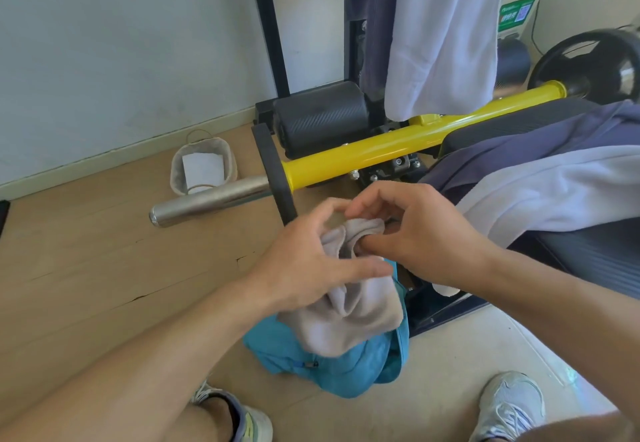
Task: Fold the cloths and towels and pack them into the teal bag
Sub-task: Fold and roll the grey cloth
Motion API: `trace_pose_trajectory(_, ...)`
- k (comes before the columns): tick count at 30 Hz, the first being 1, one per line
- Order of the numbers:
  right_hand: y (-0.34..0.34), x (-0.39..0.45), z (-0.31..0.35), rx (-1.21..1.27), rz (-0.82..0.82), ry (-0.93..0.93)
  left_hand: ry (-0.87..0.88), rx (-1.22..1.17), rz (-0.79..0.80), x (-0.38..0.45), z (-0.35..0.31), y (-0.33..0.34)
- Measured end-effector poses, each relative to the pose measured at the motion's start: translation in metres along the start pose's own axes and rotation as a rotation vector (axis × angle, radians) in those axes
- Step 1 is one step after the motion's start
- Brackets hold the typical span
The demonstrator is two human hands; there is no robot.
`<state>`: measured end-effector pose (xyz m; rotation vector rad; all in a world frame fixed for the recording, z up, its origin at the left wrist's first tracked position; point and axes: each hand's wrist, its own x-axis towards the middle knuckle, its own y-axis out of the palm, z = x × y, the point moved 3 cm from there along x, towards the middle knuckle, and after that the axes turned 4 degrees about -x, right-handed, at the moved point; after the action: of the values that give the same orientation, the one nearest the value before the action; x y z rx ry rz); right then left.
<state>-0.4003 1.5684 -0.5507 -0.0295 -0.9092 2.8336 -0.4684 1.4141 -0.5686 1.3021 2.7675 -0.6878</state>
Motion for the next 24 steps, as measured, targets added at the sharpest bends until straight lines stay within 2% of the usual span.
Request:
trace_pose_trajectory(2, 0.001, -0.001, 0.000, 0.036, 0.021, -0.024, 0.052, 0.125, -0.072, 0.001, 0.003, 0.000)
trace_pose_trajectory(5, 0.000, -0.003, -0.001, 0.109, 0.018, -0.032, 0.112, 0.170, -0.247, 0.005, 0.010, -0.007)
trace_pose_trajectory(8, -0.004, 0.000, -0.007, 0.173, -0.011, 0.067, 0.145, 0.188, -0.311, 0.005, 0.010, -0.012)
trace_pose_trajectory(11, -0.001, 0.001, -0.011, 0.354, 0.077, 0.241, 0.151, 0.191, -0.316, 0.003, 0.007, -0.011)
trace_pose_trajectory(13, 0.001, 0.001, -0.012, 0.389, 0.117, 0.287, 0.156, 0.190, -0.311, 0.004, 0.008, -0.010)
trace_pose_trajectory(21, 0.000, 0.001, -0.007, 0.340, 0.106, 0.218, 0.147, 0.174, -0.276, 0.006, 0.010, -0.012)
trace_pose_trajectory(24, 0.001, 0.000, -0.008, 0.350, 0.063, 0.250, 0.154, 0.183, -0.286, 0.005, 0.010, -0.011)
